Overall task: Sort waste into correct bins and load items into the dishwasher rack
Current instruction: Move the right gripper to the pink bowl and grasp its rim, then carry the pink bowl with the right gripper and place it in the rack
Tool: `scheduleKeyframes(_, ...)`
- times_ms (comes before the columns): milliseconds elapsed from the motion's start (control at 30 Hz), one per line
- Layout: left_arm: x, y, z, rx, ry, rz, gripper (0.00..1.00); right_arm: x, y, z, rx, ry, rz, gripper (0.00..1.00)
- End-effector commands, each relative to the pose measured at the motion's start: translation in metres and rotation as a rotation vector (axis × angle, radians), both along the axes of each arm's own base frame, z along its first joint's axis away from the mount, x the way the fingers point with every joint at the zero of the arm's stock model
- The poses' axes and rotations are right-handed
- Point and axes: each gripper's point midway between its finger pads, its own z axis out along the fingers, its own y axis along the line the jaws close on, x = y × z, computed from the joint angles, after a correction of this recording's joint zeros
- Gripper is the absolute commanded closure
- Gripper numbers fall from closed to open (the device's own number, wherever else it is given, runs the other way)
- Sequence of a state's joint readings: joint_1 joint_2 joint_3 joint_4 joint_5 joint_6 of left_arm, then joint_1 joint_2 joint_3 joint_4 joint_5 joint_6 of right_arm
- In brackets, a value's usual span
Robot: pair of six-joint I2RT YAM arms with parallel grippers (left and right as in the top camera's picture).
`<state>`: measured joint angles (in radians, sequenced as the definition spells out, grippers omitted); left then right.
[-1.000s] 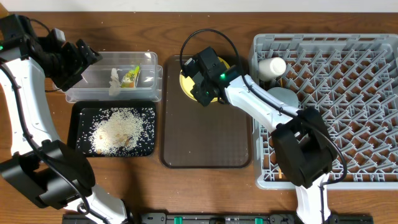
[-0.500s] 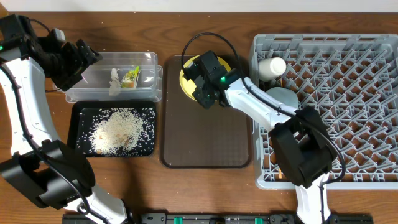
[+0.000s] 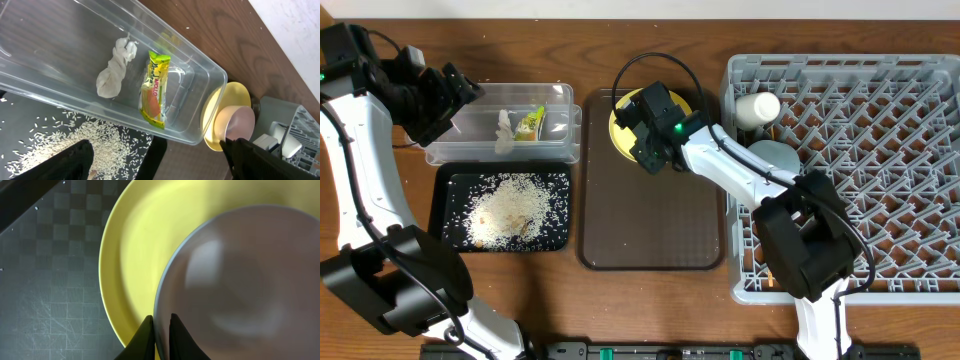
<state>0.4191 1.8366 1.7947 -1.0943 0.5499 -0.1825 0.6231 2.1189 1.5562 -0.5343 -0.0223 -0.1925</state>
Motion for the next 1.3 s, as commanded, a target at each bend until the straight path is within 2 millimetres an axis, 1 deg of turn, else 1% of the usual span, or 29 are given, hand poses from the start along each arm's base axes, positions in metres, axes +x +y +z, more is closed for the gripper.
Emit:
scheduleKeyframes(0, -0.001, 0.002, 0.001, 0.005, -0.003, -0.001, 0.09, -0.005, 0.001, -0.007, -0.024, 0.005, 0.012, 0.91)
scheduleKeyframes(67, -0.001, 0.002, 0.001, 0.005, -0.003, -0.001, 0.09, -0.005, 0.001, -0.007, -0.024, 0.004, 0.012, 0.94)
scheduleKeyframes(100, -0.001, 0.002, 0.001, 0.005, -0.003, -0.001, 0.09, -0.005, 0.001, -0.007, -0.023, 0.004, 0.012, 0.98)
scheduleKeyframes(300, -0.001, 0.002, 0.001, 0.005, -0.003, -0.001, 0.09, -0.001, 0.004, -0.003, -0.01, -0.014, 0.012, 0.99)
scheduleKeyframes(400, -0.001, 0.002, 0.001, 0.005, -0.003, -0.001, 0.09, 0.003, 0.009, 0.013, 0.022, -0.036, 0.013, 0.99)
scheduleKeyframes(467, -0.001, 0.002, 0.001, 0.005, -0.003, -0.001, 0.09, 0.002, 0.015, 0.033, 0.06, -0.046, 0.027, 0.99)
scheduleKeyframes(500, -0.001, 0.002, 0.001, 0.005, -0.003, -0.001, 0.09, 0.001, 0.018, 0.047, 0.088, -0.051, 0.03, 0.99)
scheduleKeyframes(600, -0.001, 0.002, 0.001, 0.005, -0.003, -0.001, 0.09, -0.006, 0.024, 0.096, 0.185, -0.079, 0.028, 0.99)
scheduleKeyframes(667, -0.001, 0.002, 0.001, 0.005, -0.003, -0.001, 0.09, -0.014, 0.024, 0.128, 0.245, -0.097, 0.033, 0.99)
scheduleKeyframes(733, -0.001, 0.002, 0.001, 0.005, -0.003, -0.001, 0.09, -0.025, 0.013, 0.159, 0.298, -0.084, -0.022, 0.99)
scheduleKeyframes(800, -0.001, 0.002, 0.001, 0.005, -0.003, -0.001, 0.09, -0.044, -0.005, 0.181, 0.332, -0.032, -0.05, 0.99)
scheduleKeyframes(833, -0.001, 0.002, 0.001, 0.005, -0.003, -0.001, 0.09, -0.058, -0.014, 0.193, 0.361, 0.012, -0.038, 0.99)
scheduleKeyframes(867, -0.001, 0.002, 0.001, 0.005, -0.003, -0.001, 0.09, -0.065, -0.018, 0.199, 0.38, 0.034, -0.032, 0.99)
scheduleKeyframes(1000, -0.001, 0.002, 0.001, 0.005, -0.003, -0.001, 0.09, -0.112, -0.052, 0.243, 0.541, 0.191, -0.01, 0.99)
scheduleKeyframes(1133, -0.001, 0.002, 0.001, 0.005, -0.003, -0.001, 0.09, -0.146, -0.085, 0.274, 0.677, 0.316, -0.056, 0.99)
scheduleKeyframes(1267, -0.001, 0.002, 0.001, 0.005, -0.003, -0.001, 0.09, -0.169, -0.108, 0.29, 0.785, 0.389, -0.1, 0.99)
